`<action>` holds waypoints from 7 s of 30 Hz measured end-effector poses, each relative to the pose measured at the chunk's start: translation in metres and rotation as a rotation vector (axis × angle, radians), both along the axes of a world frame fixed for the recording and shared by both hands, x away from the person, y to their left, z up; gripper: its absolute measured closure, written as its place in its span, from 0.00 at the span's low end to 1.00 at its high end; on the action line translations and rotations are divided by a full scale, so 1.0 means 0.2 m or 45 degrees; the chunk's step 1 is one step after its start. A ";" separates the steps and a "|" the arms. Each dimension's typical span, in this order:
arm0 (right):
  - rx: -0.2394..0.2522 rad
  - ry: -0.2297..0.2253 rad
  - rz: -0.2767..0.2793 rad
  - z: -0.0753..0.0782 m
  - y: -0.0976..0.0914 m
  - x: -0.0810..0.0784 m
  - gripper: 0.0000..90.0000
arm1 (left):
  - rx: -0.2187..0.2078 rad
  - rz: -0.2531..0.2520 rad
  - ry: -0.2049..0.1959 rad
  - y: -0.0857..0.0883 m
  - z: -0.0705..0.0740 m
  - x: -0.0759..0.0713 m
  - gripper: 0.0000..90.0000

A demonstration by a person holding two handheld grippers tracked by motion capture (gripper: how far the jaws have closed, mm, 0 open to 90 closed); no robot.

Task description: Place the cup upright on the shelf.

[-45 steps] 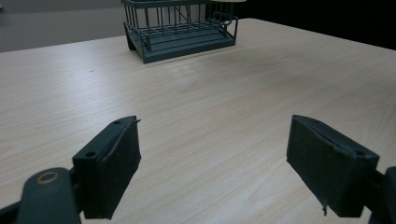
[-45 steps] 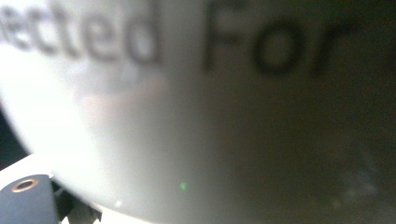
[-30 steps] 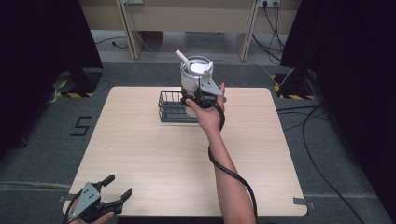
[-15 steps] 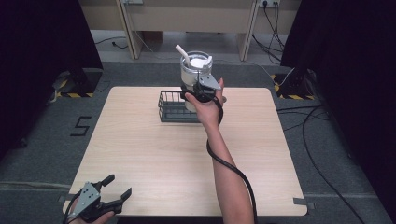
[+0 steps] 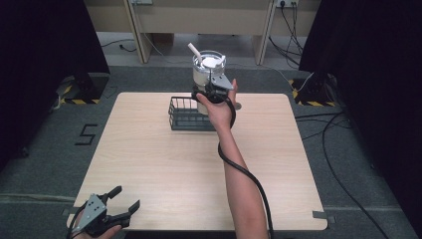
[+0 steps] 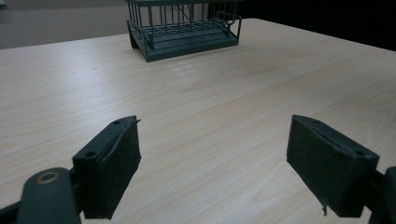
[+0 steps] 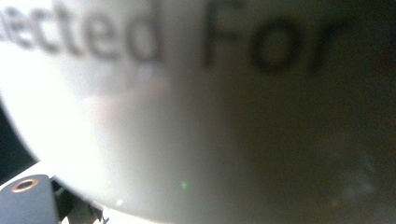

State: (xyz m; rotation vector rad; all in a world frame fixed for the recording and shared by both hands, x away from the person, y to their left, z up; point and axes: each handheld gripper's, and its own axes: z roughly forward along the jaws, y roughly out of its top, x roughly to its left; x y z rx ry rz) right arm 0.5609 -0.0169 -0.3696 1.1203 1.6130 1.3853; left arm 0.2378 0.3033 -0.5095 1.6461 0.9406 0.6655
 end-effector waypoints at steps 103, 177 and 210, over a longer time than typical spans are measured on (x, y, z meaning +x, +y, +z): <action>-0.059 0.093 -0.026 -0.32 0.05 0.14 0.01 | 0.011 -0.024 -0.020 -0.02 0.01 -0.01 0.18; -0.123 0.211 0.008 -0.40 -0.51 -0.59 0.08 | 0.037 -0.022 -0.028 -0.04 0.01 -0.02 0.18; -0.132 0.197 -0.033 -0.47 -0.74 -0.90 0.11 | 0.048 -0.009 -0.024 -0.03 0.01 -0.02 0.18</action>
